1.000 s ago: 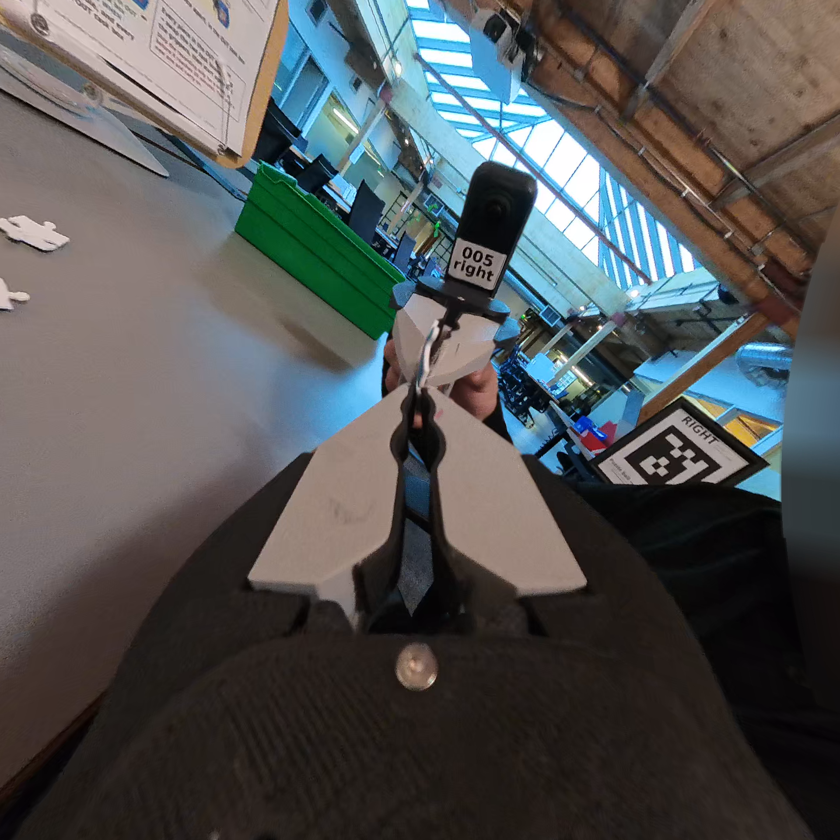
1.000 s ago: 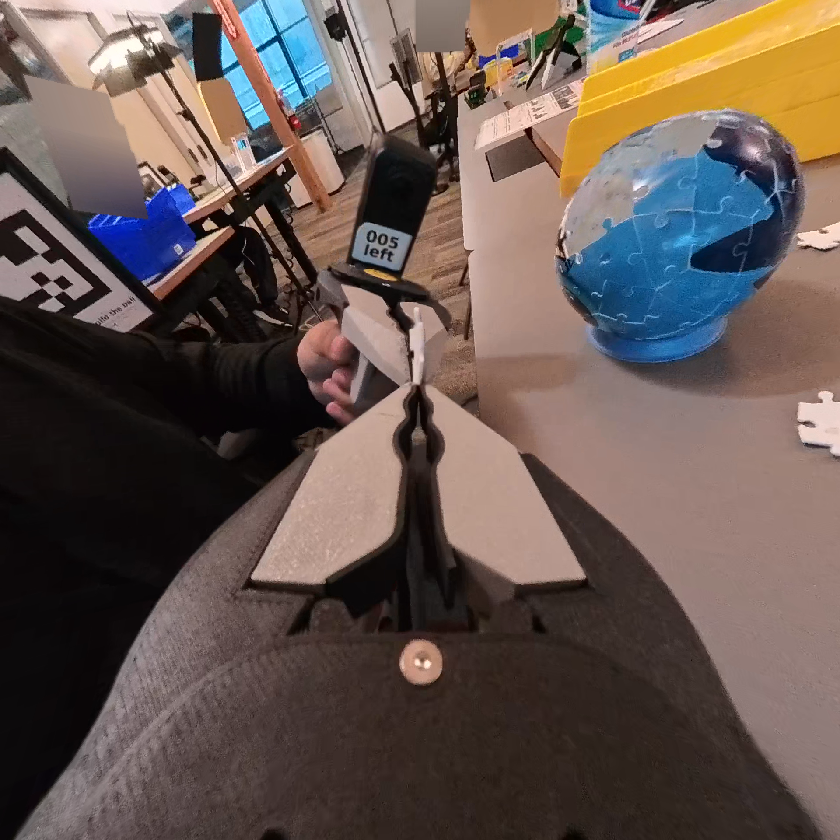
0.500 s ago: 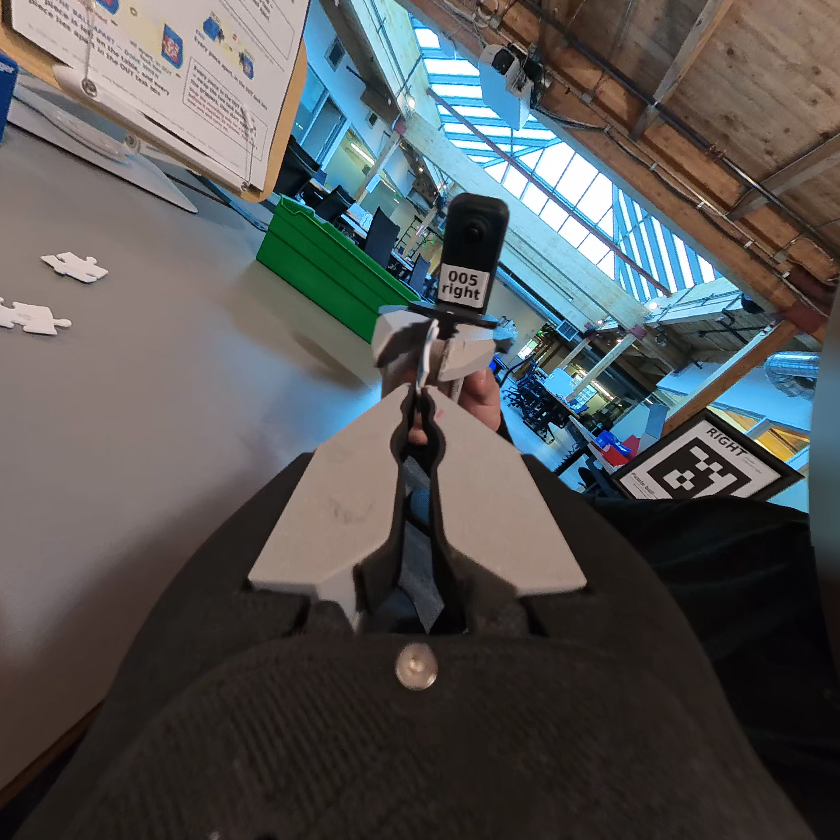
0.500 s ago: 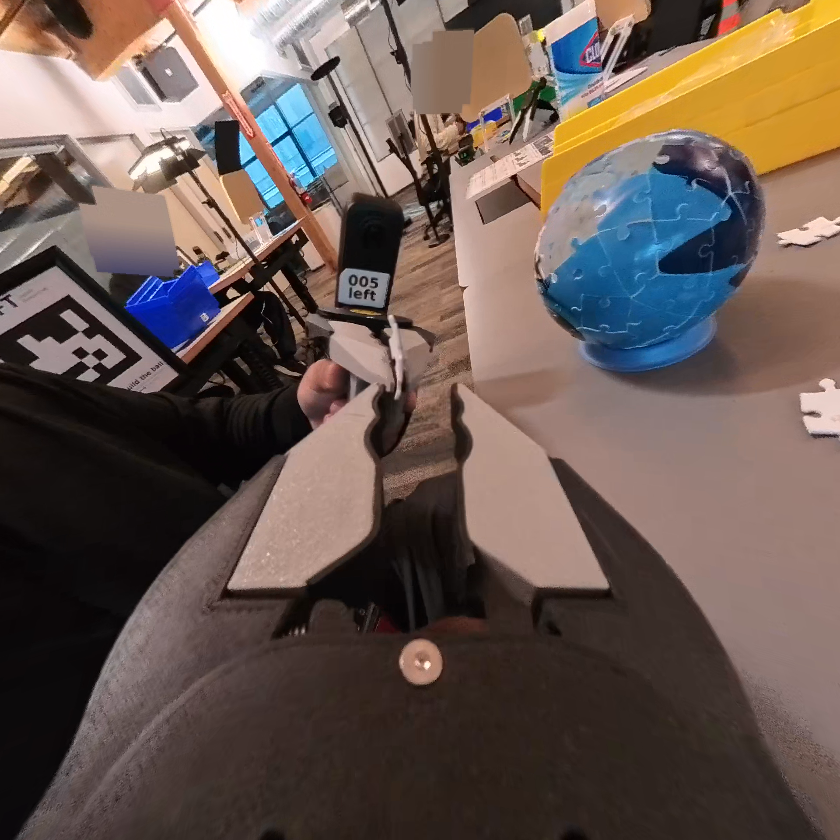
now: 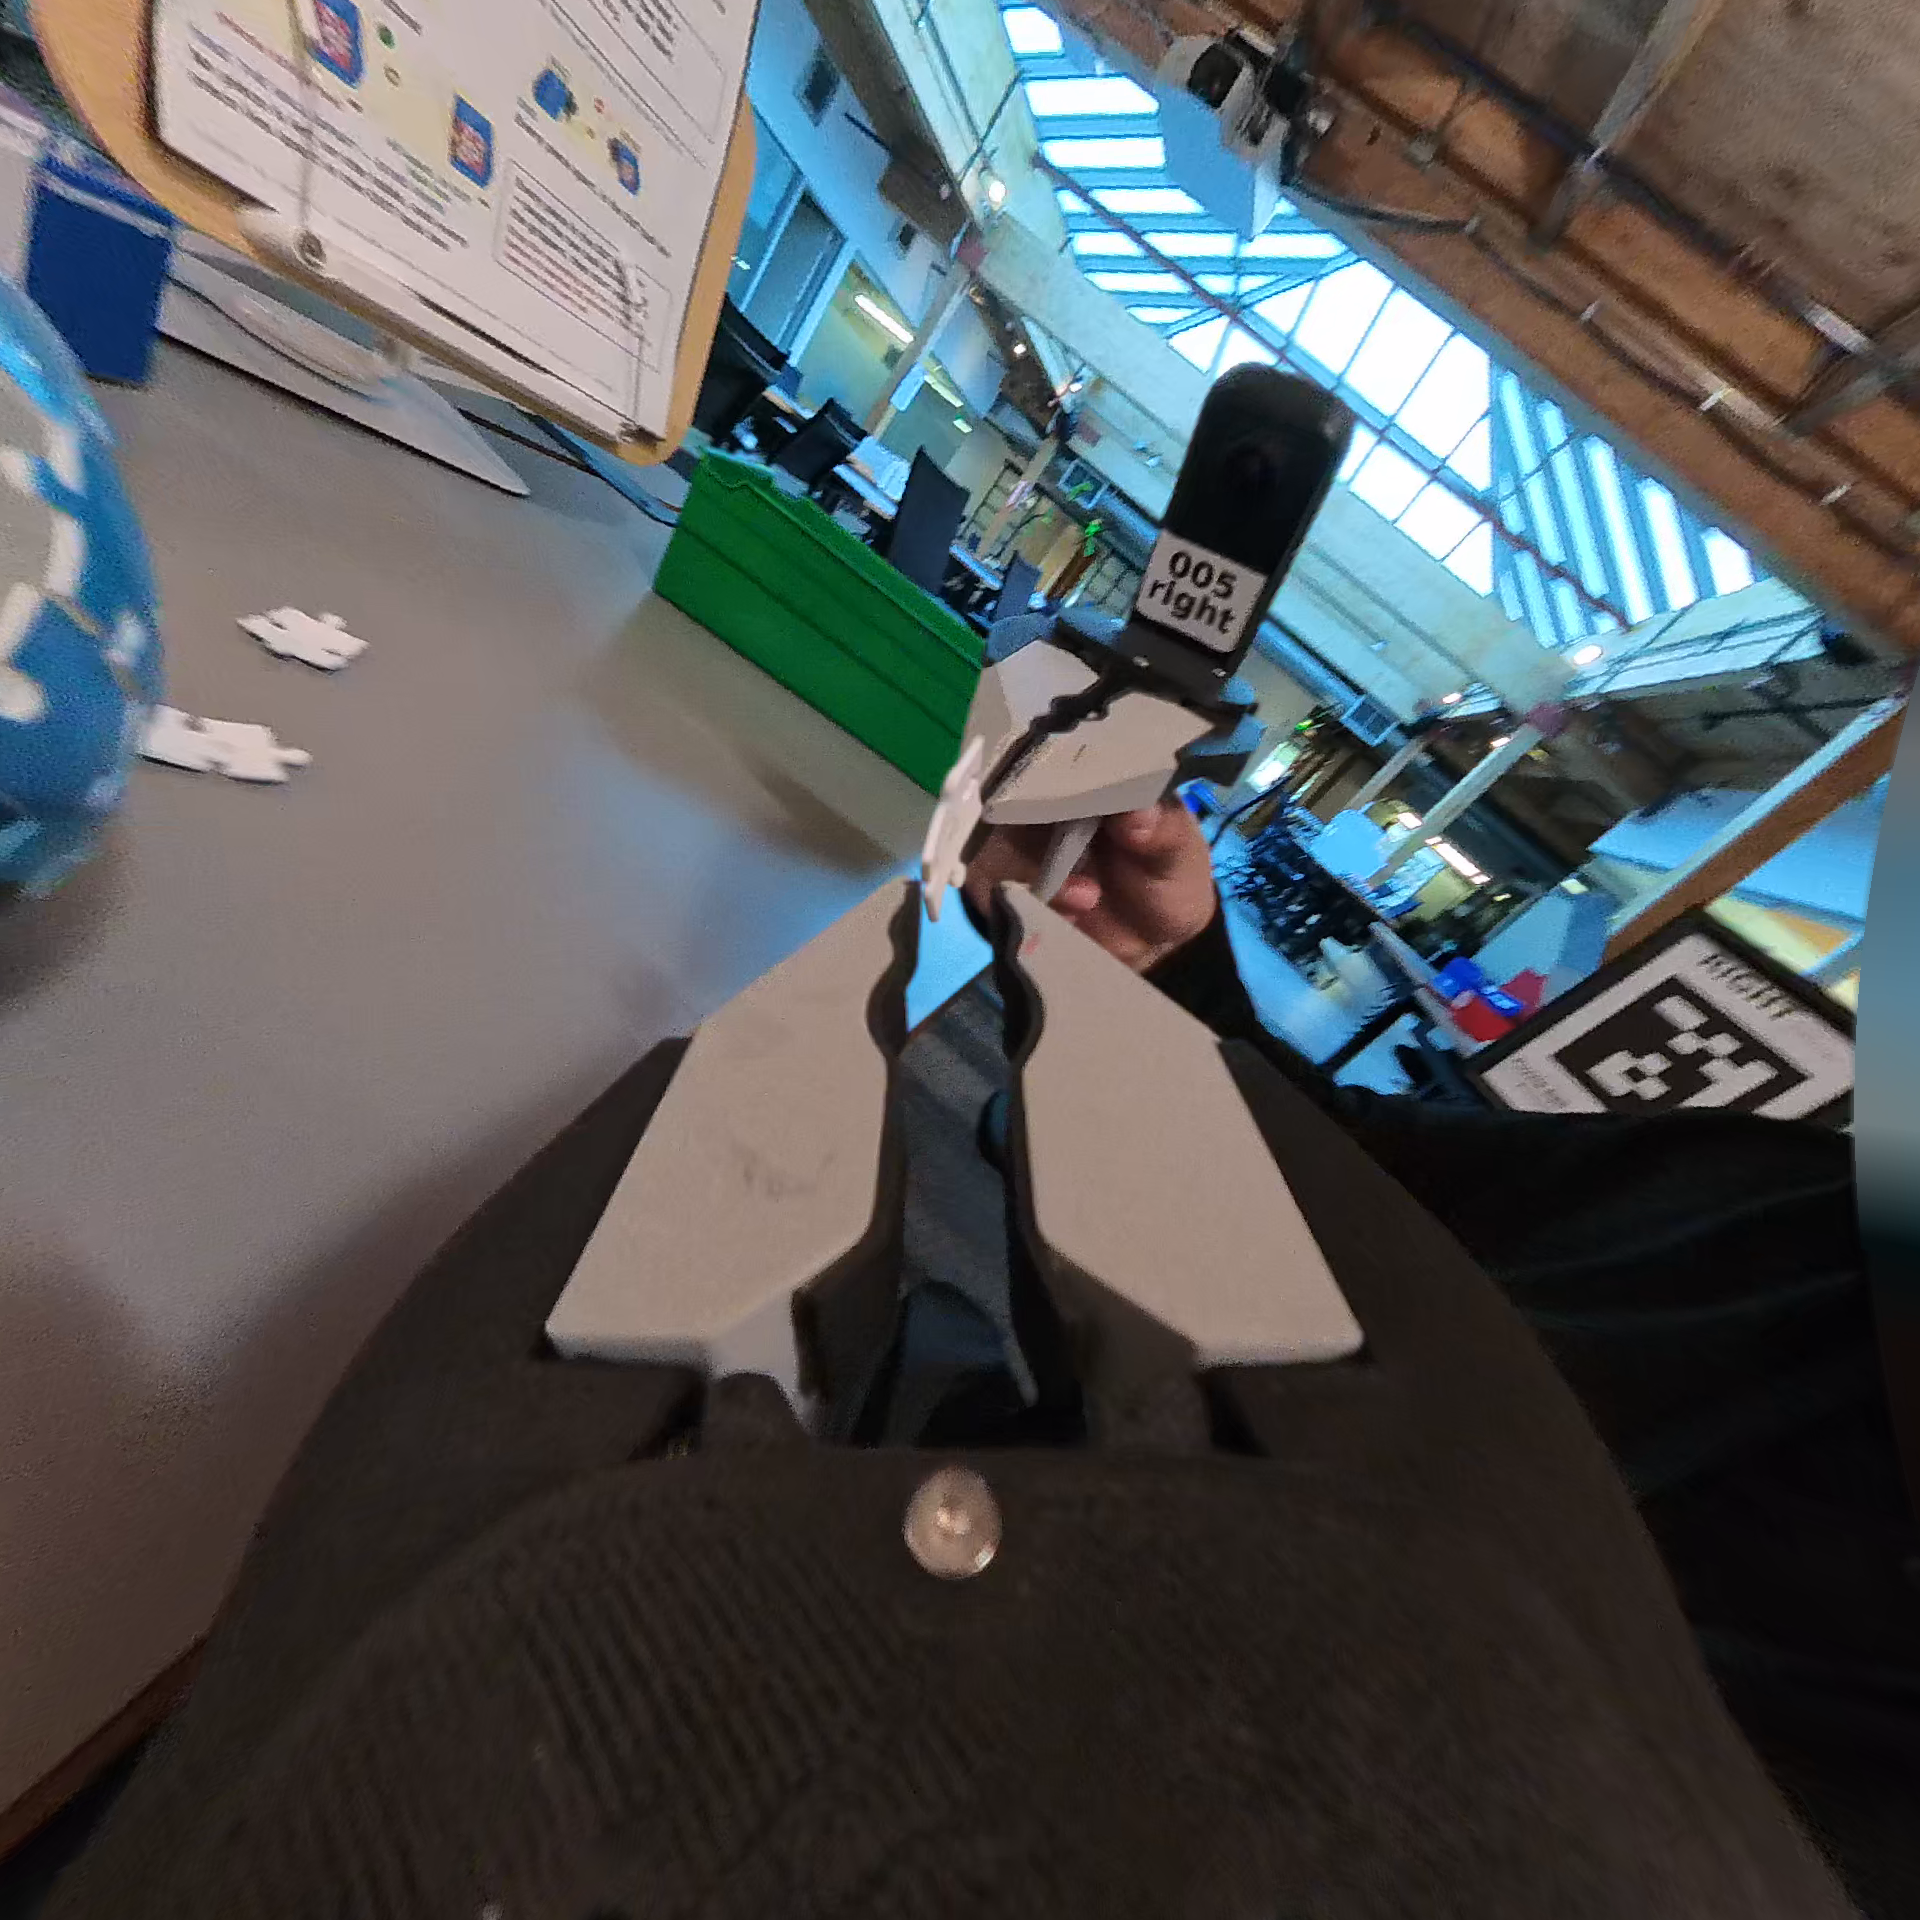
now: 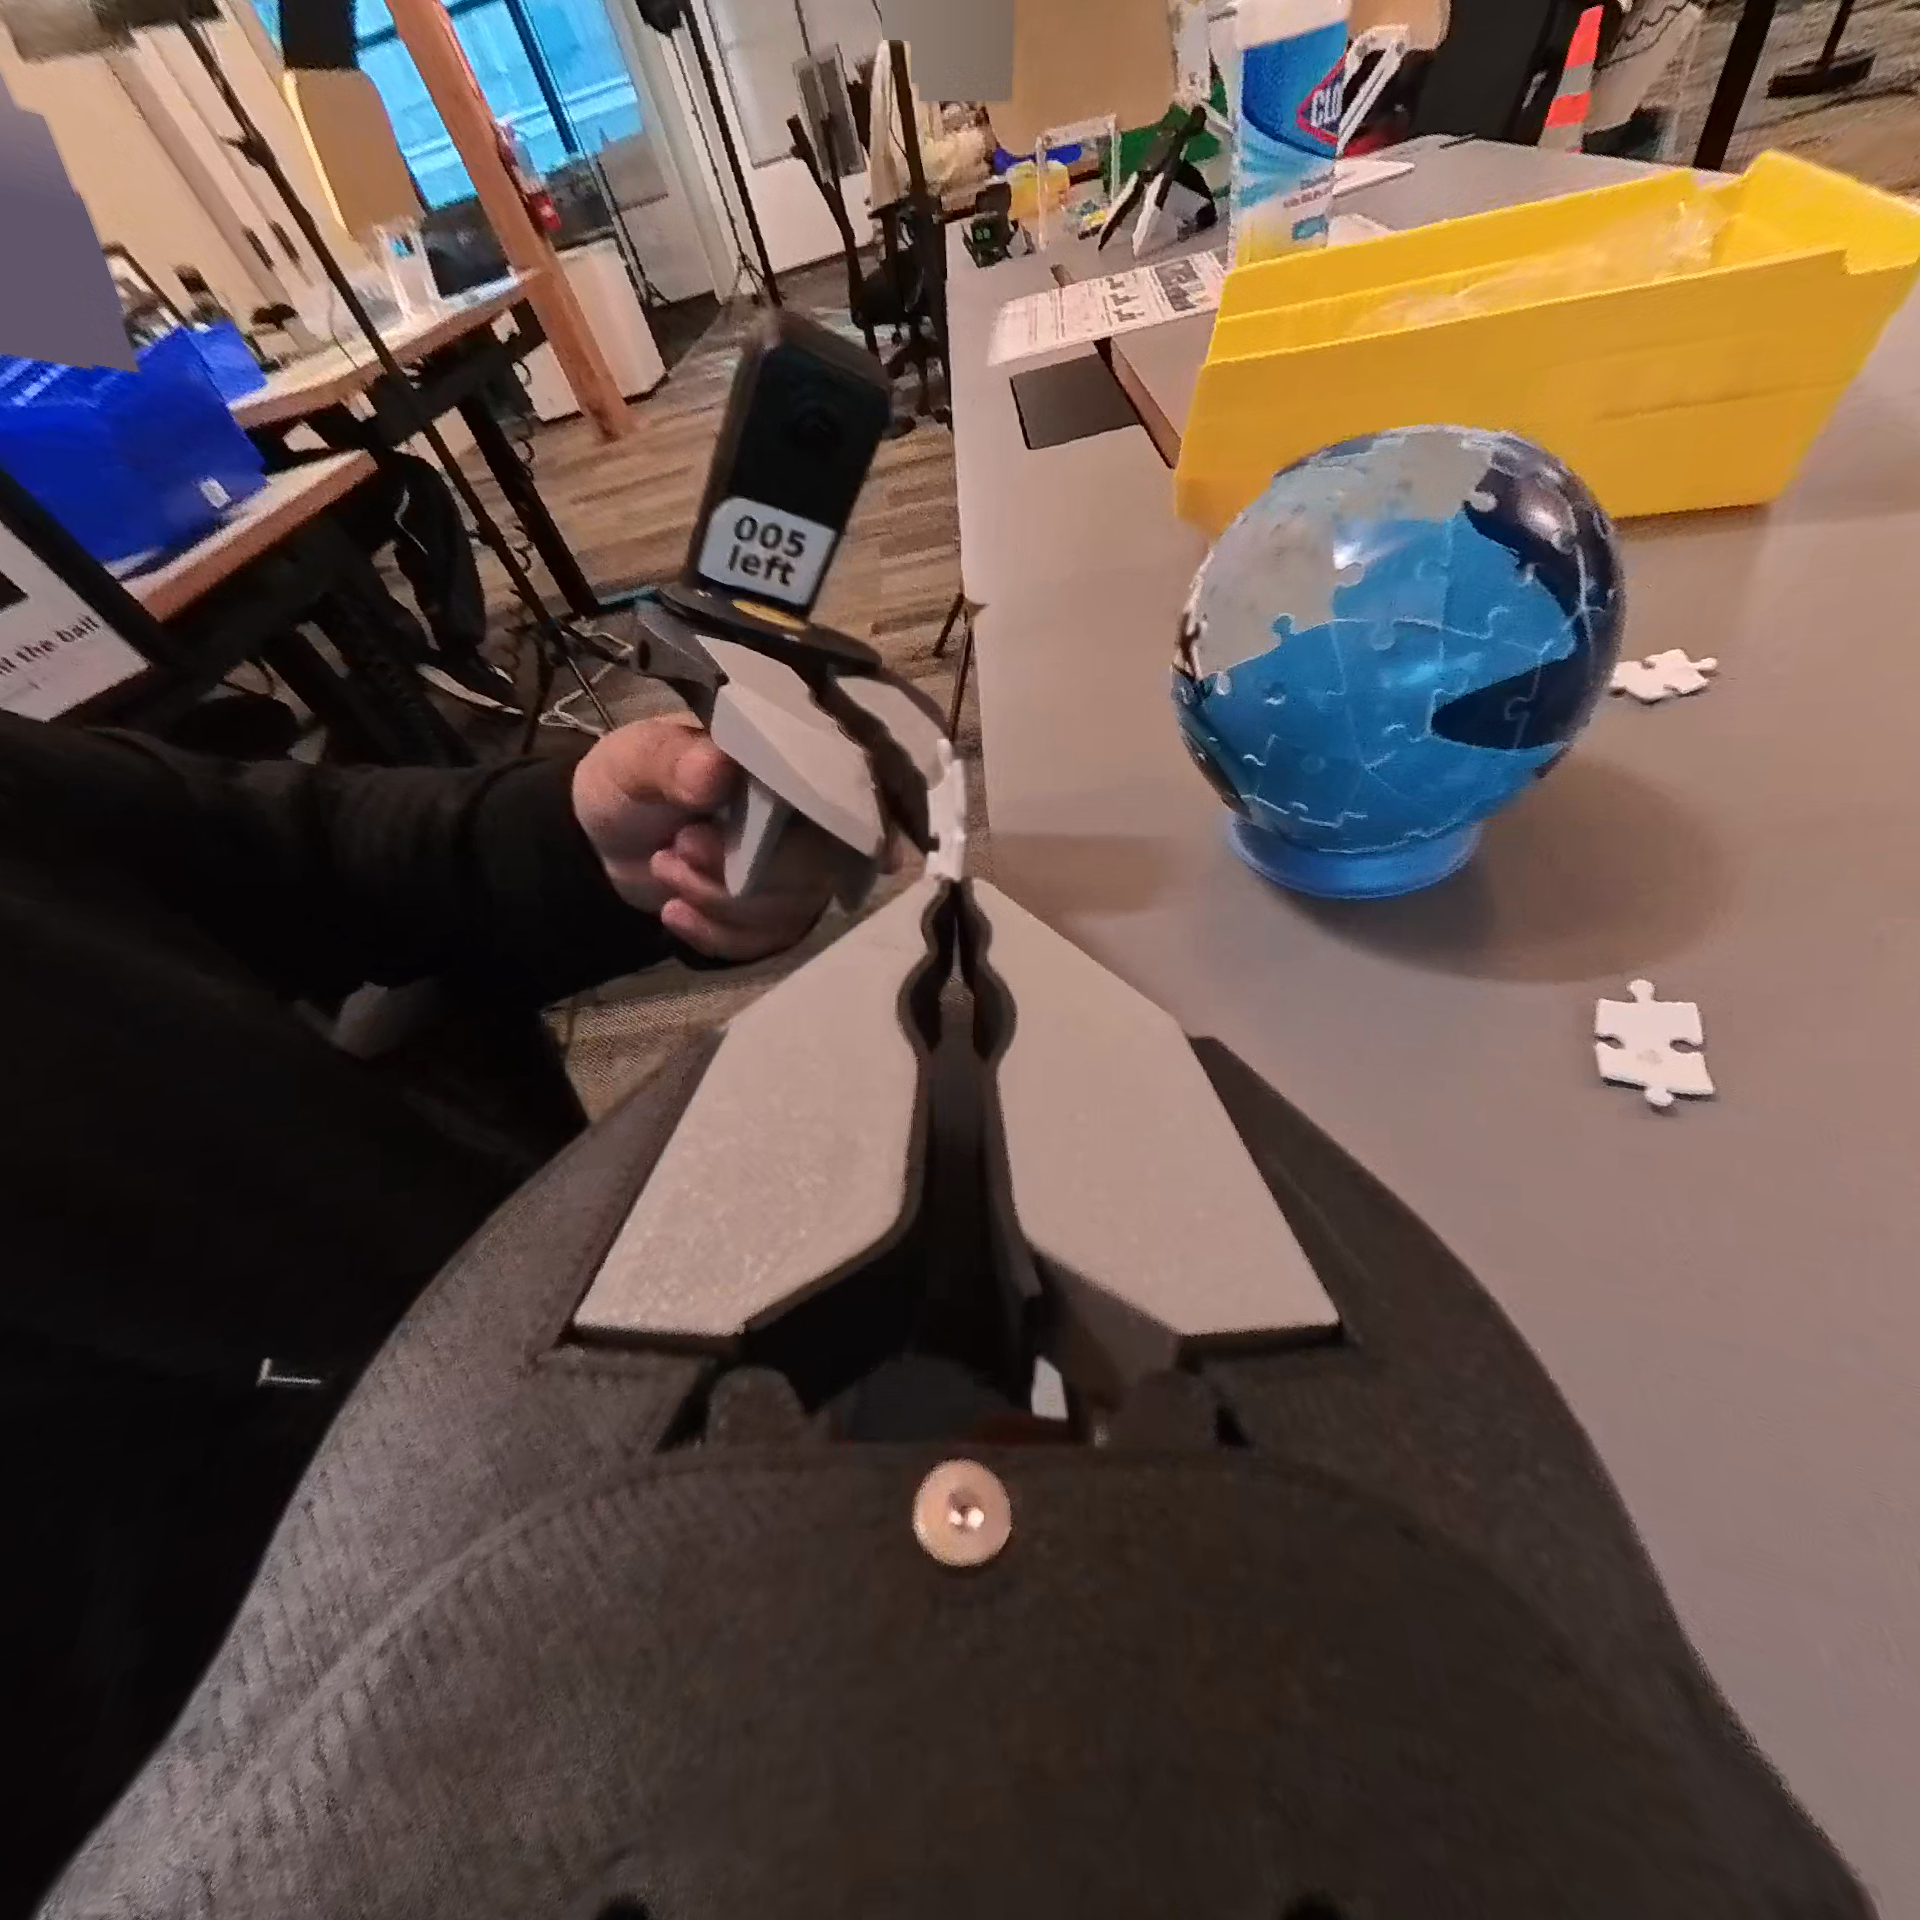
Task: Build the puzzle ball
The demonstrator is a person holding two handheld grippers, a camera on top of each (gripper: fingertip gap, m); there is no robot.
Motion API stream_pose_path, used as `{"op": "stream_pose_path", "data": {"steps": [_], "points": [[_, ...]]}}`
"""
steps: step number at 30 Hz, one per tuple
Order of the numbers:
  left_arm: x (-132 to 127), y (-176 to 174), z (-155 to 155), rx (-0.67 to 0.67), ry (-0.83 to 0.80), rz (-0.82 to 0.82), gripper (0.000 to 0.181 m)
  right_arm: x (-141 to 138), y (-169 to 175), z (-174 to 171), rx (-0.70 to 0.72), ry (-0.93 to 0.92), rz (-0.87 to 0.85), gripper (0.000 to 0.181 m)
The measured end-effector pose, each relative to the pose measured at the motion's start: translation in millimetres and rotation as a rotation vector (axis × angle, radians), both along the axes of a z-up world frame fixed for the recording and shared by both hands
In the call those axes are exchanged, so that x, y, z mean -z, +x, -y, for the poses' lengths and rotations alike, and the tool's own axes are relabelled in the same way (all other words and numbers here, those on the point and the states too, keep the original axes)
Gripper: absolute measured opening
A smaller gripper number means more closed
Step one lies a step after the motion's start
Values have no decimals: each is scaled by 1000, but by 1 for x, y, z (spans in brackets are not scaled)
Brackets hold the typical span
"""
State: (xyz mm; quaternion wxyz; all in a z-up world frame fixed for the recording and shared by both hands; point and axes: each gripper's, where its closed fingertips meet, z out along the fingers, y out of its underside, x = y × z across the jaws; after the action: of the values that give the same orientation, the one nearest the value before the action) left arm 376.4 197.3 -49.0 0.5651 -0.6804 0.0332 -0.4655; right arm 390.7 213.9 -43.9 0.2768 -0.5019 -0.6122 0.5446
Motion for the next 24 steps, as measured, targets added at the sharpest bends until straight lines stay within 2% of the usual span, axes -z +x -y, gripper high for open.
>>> {"op": "stream_pose_path", "data": {"steps": [1, 4, 8, 11, 17, 19, 22, 24], "points": [[0, -5, 1, -16, -2, -40, 17, 2, 1, -2, 3, 17, 20, 0], [1, -13, 1, -29, -2, -232, 19, 11, 3, -2, -33, 50, 110, 0], [8, -4, -5, 20, 2, -495, 21, 18, -1, -2, -50, 150, 193, 0], [17, -1, -15, 27, -6, -591, 19, 19, -4, 1, -72, 191, 225, 0], [23, 9, -16, 94, 27, -585, 0, 16, -4, -1, -72, 228, 231, 0], [18, 8, -17, 64, 68, -558, 0, 11, -5, -4, -55, 220, 200, 0], [0, 6, -14, 57, 126, -399, 0, -5, -3, -11, -23, 197, 86, 0], [-10, 0, -14, 36, 151, -293, 0, -9, 2, -7, -55, 165, 44, 0]]}}
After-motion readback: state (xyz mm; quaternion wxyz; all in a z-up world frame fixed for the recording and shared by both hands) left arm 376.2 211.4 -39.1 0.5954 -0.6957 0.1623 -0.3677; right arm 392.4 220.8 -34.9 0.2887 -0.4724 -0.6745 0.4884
